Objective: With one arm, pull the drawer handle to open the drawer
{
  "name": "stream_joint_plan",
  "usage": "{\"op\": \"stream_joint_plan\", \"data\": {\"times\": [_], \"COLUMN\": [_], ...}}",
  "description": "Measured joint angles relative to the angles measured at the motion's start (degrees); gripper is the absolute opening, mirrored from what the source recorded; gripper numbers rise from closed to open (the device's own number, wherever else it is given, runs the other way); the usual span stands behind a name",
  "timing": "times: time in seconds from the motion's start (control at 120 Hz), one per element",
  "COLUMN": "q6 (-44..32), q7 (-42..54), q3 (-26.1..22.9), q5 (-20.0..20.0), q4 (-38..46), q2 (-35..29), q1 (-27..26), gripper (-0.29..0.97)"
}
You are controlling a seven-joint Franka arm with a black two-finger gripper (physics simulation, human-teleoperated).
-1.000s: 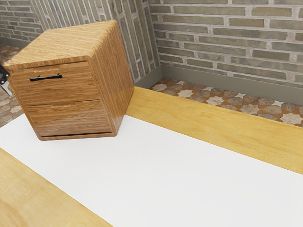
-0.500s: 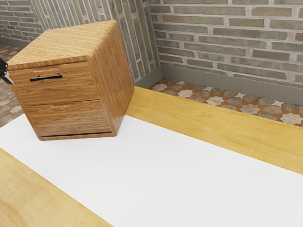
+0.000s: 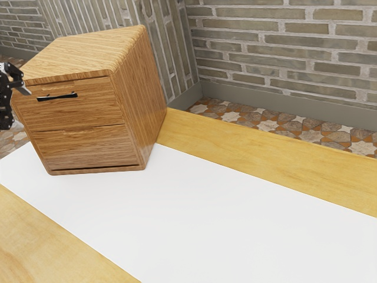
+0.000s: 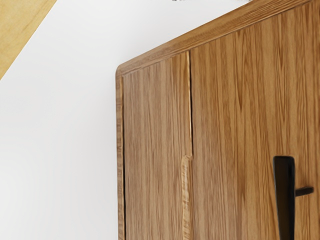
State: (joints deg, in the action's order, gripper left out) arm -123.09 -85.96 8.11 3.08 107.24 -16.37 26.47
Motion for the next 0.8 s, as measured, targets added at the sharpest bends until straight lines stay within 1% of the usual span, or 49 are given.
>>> {"op": "stream_joint_plan", "data": {"times": [0.133,0.517,0.692,0.8], "q6": [-2.12,-5.68,-7.13,-8.31], "q7": [-1.22,-3.27,-3.77,-4.02], "q3": [0.09,0.02,-0.02,-0.07], "q5": [0.11,0.03,-0.11,-0.31], "q4": [-2.05,-3.89,-5.37,-5.19], "q2": [2.97,5.24,8.25,8.88], "q1": [0.29,0.16,-0.15,-0.38], "gripper": [0.65,0.65,0.65,0.65]}}
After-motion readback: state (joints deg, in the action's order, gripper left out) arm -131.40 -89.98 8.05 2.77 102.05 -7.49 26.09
